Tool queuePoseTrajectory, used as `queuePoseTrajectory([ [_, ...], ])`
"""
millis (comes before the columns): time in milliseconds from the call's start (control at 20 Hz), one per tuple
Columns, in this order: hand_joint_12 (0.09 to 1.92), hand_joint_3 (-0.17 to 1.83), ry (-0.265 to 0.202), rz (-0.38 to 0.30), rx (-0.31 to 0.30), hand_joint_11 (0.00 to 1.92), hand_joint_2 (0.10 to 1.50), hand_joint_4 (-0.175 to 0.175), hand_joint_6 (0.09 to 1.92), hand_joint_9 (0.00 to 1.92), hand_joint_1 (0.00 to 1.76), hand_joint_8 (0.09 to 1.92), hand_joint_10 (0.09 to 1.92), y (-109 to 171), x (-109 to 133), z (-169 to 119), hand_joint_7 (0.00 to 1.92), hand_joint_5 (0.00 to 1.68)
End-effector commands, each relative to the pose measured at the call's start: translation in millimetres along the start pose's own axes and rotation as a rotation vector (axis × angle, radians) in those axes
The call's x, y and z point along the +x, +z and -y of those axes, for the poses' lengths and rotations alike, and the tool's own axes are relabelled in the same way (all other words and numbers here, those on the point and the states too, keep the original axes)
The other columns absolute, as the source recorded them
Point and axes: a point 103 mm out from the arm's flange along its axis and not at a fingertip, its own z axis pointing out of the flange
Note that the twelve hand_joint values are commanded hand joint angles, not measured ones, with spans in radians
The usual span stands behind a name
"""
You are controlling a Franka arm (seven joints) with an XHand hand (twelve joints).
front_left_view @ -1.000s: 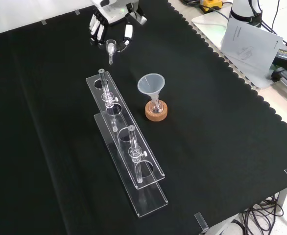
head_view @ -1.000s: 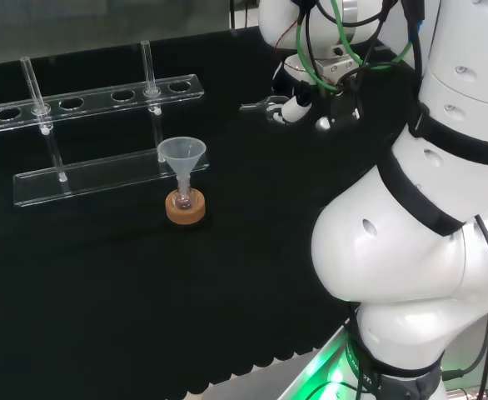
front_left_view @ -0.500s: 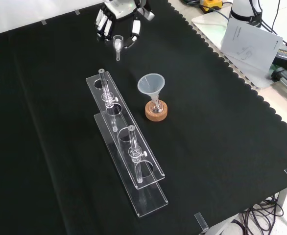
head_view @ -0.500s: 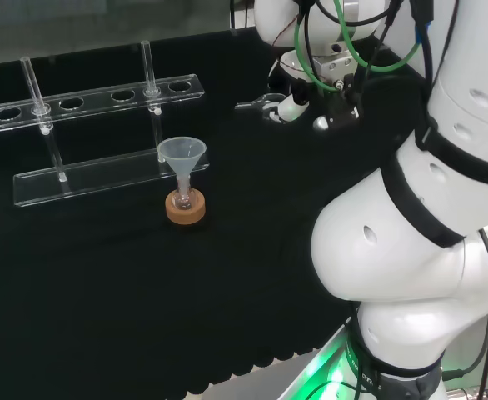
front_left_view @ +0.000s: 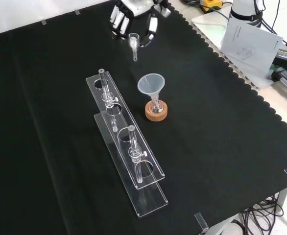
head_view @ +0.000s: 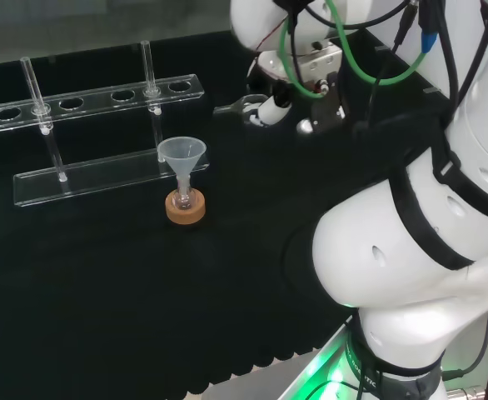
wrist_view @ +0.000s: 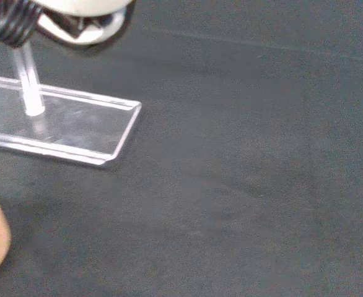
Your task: Pour all the NaCl from the weighing funnel into the round-bottom flask.
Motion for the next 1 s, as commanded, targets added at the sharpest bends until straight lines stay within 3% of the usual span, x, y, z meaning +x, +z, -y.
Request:
queuePoseTrajectory([
  [50,0.96,0.58,-0.034,0.037,0.049,0.91,0.69,0.175,0.62,1.1,1.12,0.62,0.24,0,28,9,0.75,1.29],
  [1000,0.96,0.58,-0.064,0.161,0.143,0.92,0.69,0.175,0.61,1.11,1.12,0.62,0.23,-1,45,-17,0.75,1.29],
])
